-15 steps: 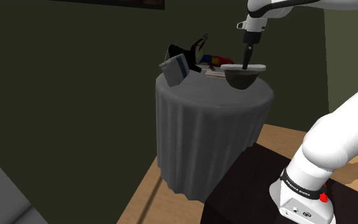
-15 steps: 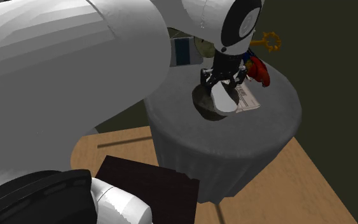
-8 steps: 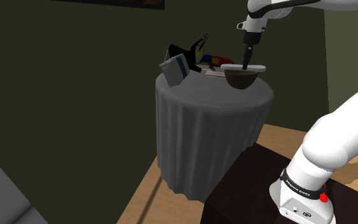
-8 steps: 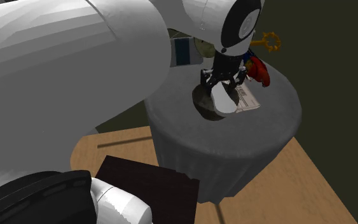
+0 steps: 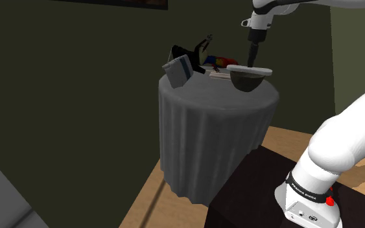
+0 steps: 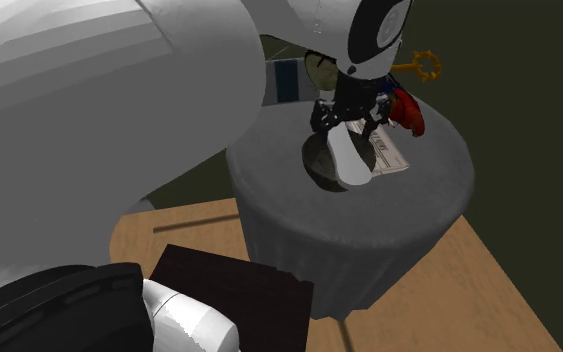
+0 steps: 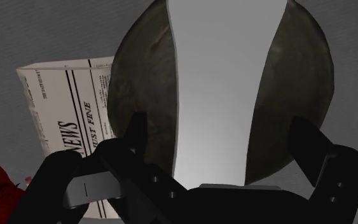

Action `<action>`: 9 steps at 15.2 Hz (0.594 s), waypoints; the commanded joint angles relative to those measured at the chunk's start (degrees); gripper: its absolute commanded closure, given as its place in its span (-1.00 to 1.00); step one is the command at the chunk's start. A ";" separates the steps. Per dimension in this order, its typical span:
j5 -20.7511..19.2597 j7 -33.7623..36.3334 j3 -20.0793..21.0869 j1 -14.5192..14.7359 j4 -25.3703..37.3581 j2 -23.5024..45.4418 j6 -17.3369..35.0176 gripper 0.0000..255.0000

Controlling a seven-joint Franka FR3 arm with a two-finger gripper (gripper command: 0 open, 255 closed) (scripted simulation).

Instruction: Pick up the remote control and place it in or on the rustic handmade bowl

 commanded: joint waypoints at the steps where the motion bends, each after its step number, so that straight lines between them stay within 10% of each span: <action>1: 0.23 -0.52 -0.11 0.03 4.17 0.69 -3.53 -1.00; 9: 0.35 -0.62 -0.08 0.09 6.02 1.03 -5.06 -1.00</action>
